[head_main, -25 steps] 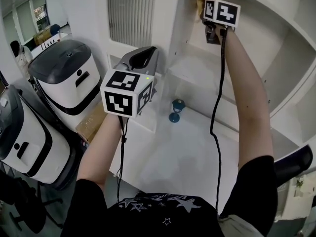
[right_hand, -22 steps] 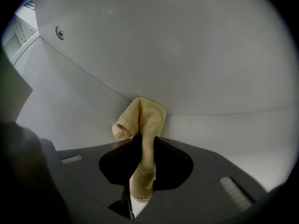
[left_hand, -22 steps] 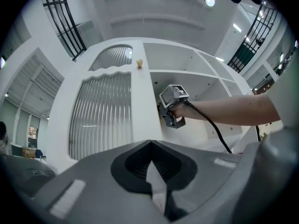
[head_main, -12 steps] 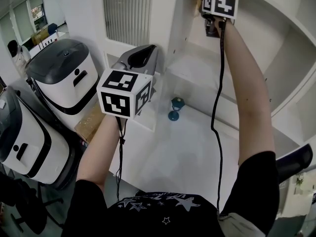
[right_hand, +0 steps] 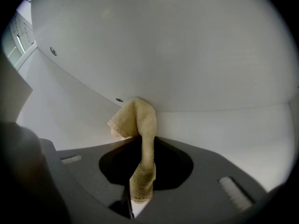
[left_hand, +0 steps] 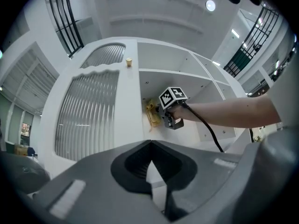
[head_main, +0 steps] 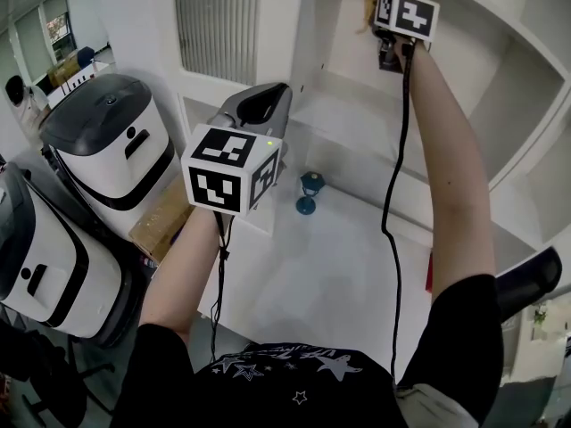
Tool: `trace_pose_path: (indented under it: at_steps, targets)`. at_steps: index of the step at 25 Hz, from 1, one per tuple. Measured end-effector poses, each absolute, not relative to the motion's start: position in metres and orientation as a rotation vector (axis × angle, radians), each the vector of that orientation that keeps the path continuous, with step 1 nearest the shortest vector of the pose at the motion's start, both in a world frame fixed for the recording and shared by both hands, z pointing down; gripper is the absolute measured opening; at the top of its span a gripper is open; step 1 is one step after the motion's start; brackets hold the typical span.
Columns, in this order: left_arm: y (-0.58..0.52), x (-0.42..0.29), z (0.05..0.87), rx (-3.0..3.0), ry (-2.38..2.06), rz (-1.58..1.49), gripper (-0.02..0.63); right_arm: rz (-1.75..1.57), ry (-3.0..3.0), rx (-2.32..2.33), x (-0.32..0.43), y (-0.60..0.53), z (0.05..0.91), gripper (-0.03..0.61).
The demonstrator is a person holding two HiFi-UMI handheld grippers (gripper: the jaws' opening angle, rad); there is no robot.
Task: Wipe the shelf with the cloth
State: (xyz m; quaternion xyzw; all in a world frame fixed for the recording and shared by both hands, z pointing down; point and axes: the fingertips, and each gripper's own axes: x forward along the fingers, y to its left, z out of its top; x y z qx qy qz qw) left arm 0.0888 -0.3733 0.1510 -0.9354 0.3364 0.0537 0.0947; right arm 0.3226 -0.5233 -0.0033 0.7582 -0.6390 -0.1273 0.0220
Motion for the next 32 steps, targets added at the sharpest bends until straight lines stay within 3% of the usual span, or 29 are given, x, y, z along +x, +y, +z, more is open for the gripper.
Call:
trace_pose_path:
  at_steps: [32]
  targets:
    - [-0.34,0.19,0.143,-2.916,0.532,0.223,0.002,-0.34,-1.453,2.837,0.483,-0.378,-0.003,0.075]
